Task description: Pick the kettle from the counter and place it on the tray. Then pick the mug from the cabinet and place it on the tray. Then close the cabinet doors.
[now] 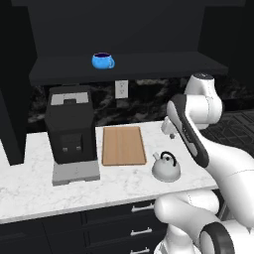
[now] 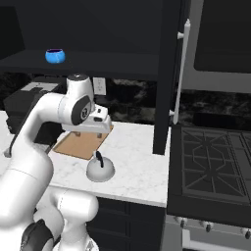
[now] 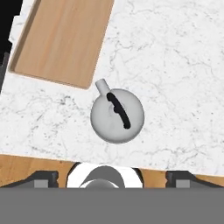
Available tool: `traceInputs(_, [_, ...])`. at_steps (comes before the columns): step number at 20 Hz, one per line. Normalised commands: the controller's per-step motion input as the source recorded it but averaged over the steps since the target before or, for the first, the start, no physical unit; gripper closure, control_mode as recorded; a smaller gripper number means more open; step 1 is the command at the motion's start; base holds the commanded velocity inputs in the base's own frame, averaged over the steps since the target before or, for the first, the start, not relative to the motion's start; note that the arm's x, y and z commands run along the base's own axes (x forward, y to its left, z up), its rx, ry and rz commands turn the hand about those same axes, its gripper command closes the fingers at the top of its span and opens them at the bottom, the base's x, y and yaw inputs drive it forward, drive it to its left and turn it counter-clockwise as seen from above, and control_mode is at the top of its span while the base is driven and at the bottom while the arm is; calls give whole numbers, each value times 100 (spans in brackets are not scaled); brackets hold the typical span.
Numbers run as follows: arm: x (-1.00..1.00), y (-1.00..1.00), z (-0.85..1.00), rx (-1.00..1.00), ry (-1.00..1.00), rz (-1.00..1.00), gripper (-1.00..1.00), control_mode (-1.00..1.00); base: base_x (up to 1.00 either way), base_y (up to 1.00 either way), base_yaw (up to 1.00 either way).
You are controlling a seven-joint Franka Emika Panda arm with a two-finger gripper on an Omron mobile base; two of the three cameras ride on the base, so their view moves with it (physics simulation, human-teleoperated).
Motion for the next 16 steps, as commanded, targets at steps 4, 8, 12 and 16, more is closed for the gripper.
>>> traceInputs(4, [14, -25, -46, 0, 11, 13, -100, -100, 0, 0, 0])
traceInputs(8, [12, -4, -51, -3, 1, 14, -100, -100, 0, 0, 0])
traceInputs(12, [38, 0, -50, -2, 0, 11, -100, -100, 0, 0, 0])
traceInputs(16, [49, 0, -37, 0, 0, 10, -100, -100, 0, 0, 0])
